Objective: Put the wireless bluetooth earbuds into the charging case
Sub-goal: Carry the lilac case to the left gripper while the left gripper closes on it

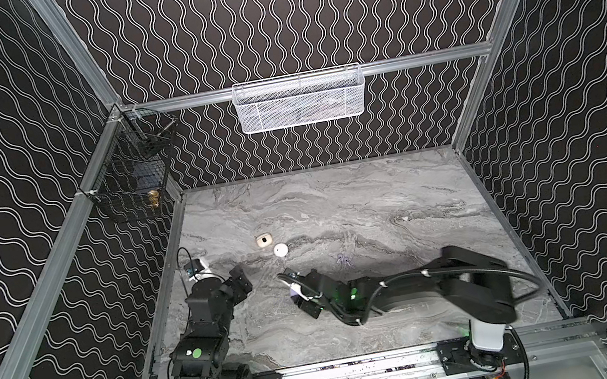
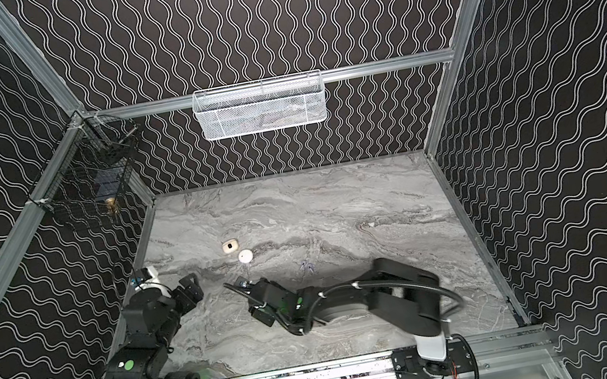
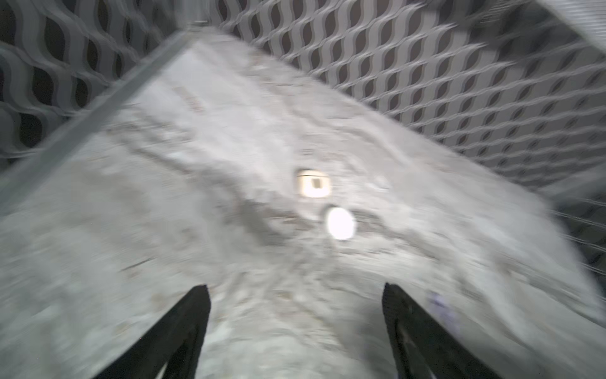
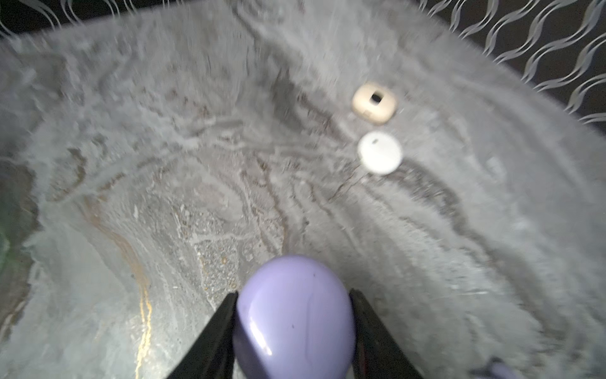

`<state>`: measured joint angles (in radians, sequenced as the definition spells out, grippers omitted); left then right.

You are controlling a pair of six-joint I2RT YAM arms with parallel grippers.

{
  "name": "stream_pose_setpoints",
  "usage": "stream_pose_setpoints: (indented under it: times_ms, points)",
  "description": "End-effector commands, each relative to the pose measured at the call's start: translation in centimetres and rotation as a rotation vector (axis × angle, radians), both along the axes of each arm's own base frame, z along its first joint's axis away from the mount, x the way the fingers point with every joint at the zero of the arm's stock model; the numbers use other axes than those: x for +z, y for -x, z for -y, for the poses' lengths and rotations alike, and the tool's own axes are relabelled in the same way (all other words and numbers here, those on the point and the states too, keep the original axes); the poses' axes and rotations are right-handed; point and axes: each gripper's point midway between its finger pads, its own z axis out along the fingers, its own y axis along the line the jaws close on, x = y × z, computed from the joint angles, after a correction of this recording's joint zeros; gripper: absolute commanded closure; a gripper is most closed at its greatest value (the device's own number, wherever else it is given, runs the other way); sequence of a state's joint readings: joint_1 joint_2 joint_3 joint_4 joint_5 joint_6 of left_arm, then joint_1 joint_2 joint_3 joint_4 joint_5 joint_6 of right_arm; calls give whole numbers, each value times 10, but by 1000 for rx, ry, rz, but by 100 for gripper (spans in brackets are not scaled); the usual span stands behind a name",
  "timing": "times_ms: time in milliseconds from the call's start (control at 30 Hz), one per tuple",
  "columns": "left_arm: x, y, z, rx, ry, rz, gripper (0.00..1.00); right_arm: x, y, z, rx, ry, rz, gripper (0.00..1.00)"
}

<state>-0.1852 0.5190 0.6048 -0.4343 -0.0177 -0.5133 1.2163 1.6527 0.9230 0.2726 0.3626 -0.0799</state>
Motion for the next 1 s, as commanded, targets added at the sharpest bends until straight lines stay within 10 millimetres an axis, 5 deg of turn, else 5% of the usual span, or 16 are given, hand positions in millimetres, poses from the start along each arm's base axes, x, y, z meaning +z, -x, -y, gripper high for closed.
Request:
stream_pose_setpoints:
  times_ms: [0,200,367,667,967]
  points:
    - [25,6,61,-349,118,53,21,49,-6,21,-17,-55,179,68]
    - [37,11,111,-650,274,71,34,112,15,71,18,-224,373,67]
    - [51,25,133,-789,349,121,38,130,32,89,82,-283,447,67]
    - [54,61,177,-949,278,151,42,133,28,88,79,-230,519,70]
    - [57,65,190,-989,263,158,53,136,38,71,163,-265,495,73]
